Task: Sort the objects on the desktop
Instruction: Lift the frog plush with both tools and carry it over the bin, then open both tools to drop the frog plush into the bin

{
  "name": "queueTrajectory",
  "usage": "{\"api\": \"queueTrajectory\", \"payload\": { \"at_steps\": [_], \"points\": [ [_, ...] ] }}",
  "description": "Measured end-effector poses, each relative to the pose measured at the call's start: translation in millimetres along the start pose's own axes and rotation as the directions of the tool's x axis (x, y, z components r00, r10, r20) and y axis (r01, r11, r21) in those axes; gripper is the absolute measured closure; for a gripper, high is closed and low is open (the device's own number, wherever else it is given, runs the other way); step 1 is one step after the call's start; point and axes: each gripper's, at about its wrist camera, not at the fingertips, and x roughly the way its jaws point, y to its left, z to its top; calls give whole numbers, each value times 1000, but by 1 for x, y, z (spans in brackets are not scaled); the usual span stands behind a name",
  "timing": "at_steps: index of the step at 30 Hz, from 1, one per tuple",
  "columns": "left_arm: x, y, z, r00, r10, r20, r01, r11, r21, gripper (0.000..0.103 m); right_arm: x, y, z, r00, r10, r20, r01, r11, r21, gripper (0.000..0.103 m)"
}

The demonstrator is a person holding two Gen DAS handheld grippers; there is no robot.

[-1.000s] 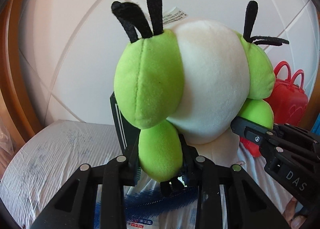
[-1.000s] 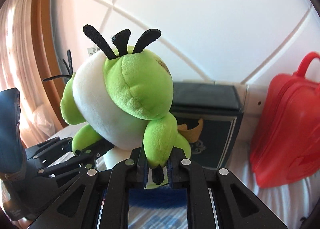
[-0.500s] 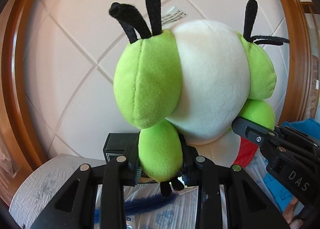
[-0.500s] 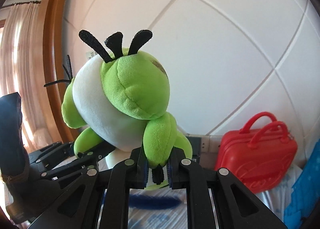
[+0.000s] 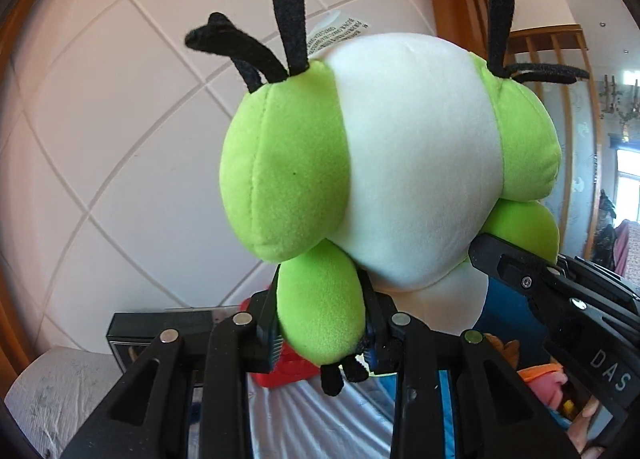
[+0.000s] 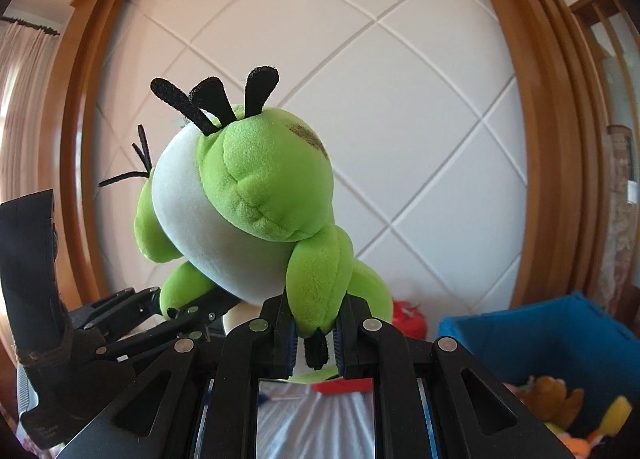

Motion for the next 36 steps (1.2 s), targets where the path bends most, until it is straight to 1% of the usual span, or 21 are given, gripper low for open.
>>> {"api": "queueTrajectory", "payload": {
  "at_steps": [5,9,14,15,16,17,18,19,20,21,22,23,24,26,27,29,30,31,32,34,36],
  "points": [
    [4,-92,6,993,-119,2,119,992,28,73,-44,-64,3,993,-116,13,116,993,8,89],
    [15,-157,2,983,-181,-27,182,982,46,73,-65,-116,-1,982,-187,-1,187,982,26,89],
    [42,-221,-8,968,-226,-106,233,971,57,71,-85,-181,-10,964,-258,-60,262,963,63,88],
    [50,-228,-13,964,-227,-137,238,969,69,70,-85,-193,-13,959,-272,-85,278,958,75,87],
    [58,-239,-18,958,-224,-177,242,967,84,69,-97,-200,-18,951,-284,-119,295,951,93,83],
    [65,-236,-28,950,-215,-225,241,966,94,66,-93,-213,-25,943,-293,-158,313,942,119,82],
    [73,-241,-36,941,-204,-271,238,966,97,65,-87,-234,-32,935,-295,-196,327,932,154,79],
    [68,-237,-47,932,-195,-306,234,968,95,64,-87,-246,-39,929,-290,-228,333,925,180,72],
    [71,-242,-55,924,-187,-333,230,969,93,63,-85,-258,-47,923,-288,-256,342,919,199,68],
    [73,-241,-62,918,-174,-356,220,971,93,61,-87,-265,-55,915,-295,-275,355,913,203,60],
    [73,-247,-67,914,-162,-372,211,973,96,56,-86,-269,-62,909,-302,-288,365,910,198,53],
    [79,-254,-68,912,-155,-379,206,974,98,49,-88,-275,-66,906,-304,-296,369,908,198,50],
    [77,-261,-68,912,-145,-383,197,975,101,48,-87,-278,-69,905,-297,-304,365,909,199,47],
    [86,-251,-74,911,-126,-393,181,978,107,45,-88,-279,-73,902,-291,-320,364,910,199,46],
    [83,-258,-77,910,-122,-396,177,978,107,44,-87,-282,-74,901,-289,-324,363,910,198,45],
    [81,-258,-79,910,-112,-399,166,981,103,37,-88,-284,-75,900,-283,-330,358,913,193,40],
    [79,-258,-77,910,-108,-400,162,981,103,35,-93,-275,-71,900,-283,-332,357,915,187,34],
    [78,-256,-80,910,-103,-401,158,982,105,33,-93,-277,-72,899,-283,-335,357,916,183,29],
    [75,-256,-80,910,-96,-404,153,982,110,33,-94,-277,-73,899,-281,-337,354,918,178,26],
    [68,-257,-82,907,-94,-412,154,981,115,32,-101,-271,-73,899,-276,-341,348,921,173,15],
    [67,-251,-85,900,-90,-426,153,981,117,29,-104,-271,-74,893,-280,-353,355,920,167,14]
  ]
}}
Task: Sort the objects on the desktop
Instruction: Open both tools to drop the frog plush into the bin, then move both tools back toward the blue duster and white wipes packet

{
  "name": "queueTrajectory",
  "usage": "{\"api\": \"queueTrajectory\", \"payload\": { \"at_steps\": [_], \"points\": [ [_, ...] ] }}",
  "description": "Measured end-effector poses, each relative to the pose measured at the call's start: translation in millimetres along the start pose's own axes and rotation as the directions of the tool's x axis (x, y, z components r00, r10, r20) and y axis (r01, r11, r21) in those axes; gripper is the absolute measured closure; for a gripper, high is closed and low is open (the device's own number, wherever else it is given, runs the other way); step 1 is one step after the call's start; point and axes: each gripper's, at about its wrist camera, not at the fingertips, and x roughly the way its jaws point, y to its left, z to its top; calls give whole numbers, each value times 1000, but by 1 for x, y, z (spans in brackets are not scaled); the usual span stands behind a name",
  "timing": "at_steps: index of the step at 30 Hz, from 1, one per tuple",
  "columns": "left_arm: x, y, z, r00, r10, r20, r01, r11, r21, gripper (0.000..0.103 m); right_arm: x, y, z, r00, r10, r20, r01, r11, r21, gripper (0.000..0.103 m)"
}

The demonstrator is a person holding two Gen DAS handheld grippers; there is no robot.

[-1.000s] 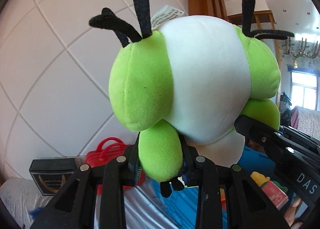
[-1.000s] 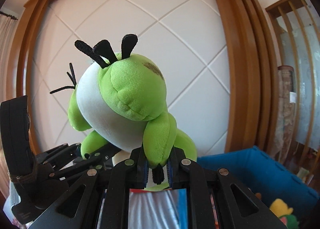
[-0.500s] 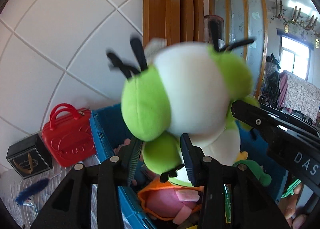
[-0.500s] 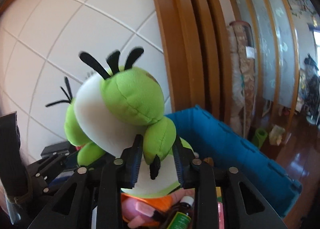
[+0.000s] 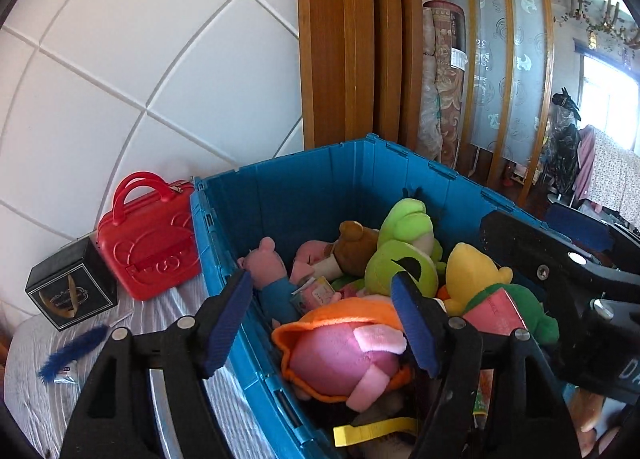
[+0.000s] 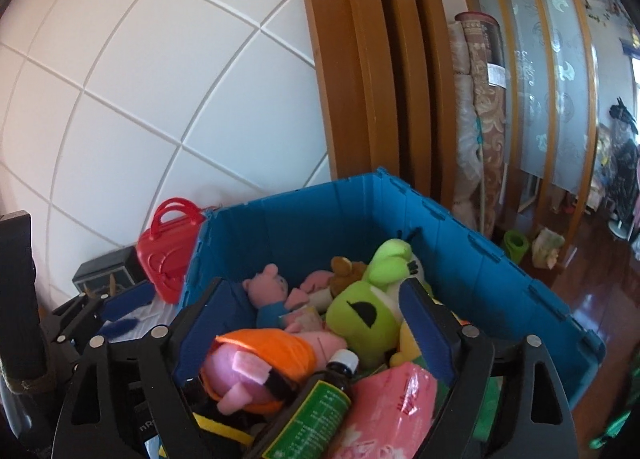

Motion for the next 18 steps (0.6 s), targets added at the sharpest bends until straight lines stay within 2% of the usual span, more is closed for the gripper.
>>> {"api": "queueTrajectory", "payload": {
  "at_steps": [4,6,10,13,18],
  "points": [
    [-7,4,-8,1000,3,-18,-4,1000,-11,26,-8,4,-7,999,-25,-20,25,999,-24,2],
    [-11,7,-13,1000,2,-27,-2,1000,-12,26,-13,8,-10,999,-37,-27,36,999,-38,0],
    [-20,18,-22,999,6,-44,-7,1000,-27,26,-19,21,-14,999,-29,-43,27,998,-55,0],
    [-27,33,-34,997,36,-62,-38,998,-43,25,-21,37,-16,999,-14,-51,10,997,-70,0],
    [-42,79,-61,992,73,-102,-87,987,-136,25,-18,76,-23,997,32,-72,-41,992,-116,0]
  ]
}}
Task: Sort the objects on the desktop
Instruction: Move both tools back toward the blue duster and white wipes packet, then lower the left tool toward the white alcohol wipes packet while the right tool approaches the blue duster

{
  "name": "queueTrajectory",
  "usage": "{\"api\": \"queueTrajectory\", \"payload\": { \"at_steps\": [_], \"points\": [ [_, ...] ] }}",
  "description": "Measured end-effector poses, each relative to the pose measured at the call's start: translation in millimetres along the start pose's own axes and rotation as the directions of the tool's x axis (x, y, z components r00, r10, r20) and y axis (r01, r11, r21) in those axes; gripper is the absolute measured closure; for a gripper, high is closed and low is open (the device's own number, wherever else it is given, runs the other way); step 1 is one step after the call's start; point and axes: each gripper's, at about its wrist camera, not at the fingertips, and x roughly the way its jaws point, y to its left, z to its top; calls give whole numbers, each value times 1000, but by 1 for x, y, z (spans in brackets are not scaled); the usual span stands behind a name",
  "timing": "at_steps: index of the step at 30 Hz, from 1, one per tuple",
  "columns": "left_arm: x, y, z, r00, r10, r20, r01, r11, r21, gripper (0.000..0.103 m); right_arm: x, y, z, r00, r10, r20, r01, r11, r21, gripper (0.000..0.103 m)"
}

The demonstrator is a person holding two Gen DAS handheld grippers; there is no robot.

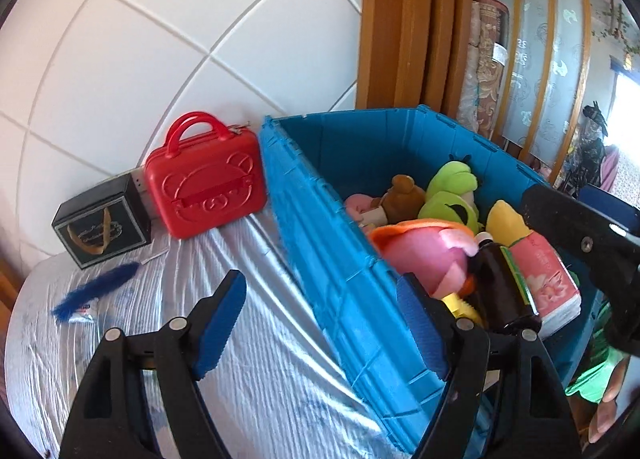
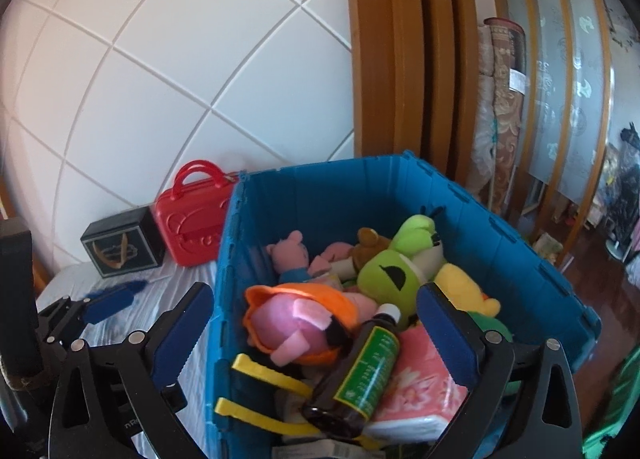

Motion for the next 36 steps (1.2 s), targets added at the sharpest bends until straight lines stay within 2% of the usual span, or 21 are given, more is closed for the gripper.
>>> {"api": "queueTrajectory", "payload": {
  "at_steps": [3,7,12,17,24,28,36],
  "points": [
    [-5,44,-14,998,61,-16,-62,996,-59,25,2,31,0,998,55,1,-55,998,-32,0],
    [-15,106,-32,986,164,-29,-166,979,-122,25,11,84,3,990,138,-3,-137,987,-85,0],
    [-25,184,-57,964,257,-62,-264,942,-206,25,37,154,-1,972,230,-55,-236,959,-154,0],
    [-26,263,-82,940,321,-118,-341,898,-278,25,72,224,-10,947,292,-136,-315,928,-199,0],
    [-7,360,-115,907,363,-215,-420,826,-377,25,125,315,-24,909,342,-239,-396,887,-236,0],
    [16,403,-128,901,348,-258,-429,799,-421,25,167,356,-30,899,325,-295,-404,874,-269,0],
    [107,479,-155,886,305,-351,-451,747,-489,25,277,411,-52,873,290,-393,-420,856,-301,0]
  ]
}}
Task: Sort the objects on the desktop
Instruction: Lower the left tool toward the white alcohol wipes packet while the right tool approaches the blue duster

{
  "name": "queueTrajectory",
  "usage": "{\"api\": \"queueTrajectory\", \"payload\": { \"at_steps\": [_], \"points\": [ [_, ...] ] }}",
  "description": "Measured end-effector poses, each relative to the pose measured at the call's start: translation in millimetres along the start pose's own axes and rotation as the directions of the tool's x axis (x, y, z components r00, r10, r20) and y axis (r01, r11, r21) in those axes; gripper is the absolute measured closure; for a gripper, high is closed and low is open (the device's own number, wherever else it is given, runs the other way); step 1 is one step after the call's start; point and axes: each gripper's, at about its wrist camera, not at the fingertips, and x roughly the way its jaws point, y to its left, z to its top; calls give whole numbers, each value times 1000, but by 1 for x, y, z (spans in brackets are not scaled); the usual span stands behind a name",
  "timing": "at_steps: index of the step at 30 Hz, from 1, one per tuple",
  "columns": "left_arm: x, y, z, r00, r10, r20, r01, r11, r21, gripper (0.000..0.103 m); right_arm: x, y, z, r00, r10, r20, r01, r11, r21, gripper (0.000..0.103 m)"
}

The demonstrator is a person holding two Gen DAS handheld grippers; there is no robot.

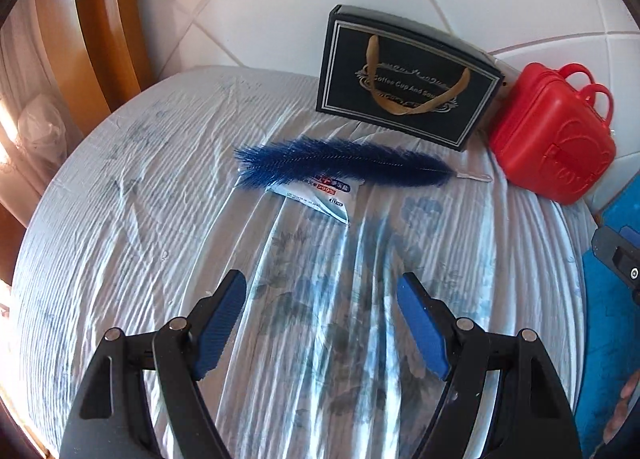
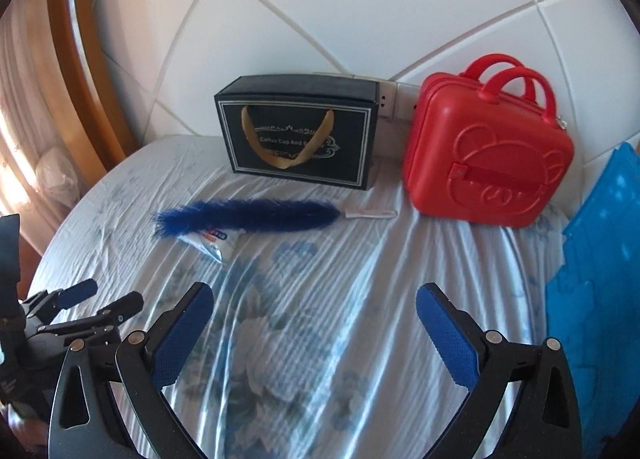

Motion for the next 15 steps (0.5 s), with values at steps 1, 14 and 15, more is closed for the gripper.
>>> {"api": "queueTrajectory", "payload": {
  "at_steps": [1,14,15],
  "points": [
    [16,2,5,1000,-2,-7,2,1000,-7,25,18,1,3,1000,-1,-16,1,1000,-7,0],
    [174,-13,53,992,100,-75,-95,994,60,25,186,-2,34,993,-16,-121,9,998,-59,0],
    [174,-7,53,992,101,-70,-97,994,58,25,193,-1,34,992,-13,-123,6,998,-60,0]
  ]
}}
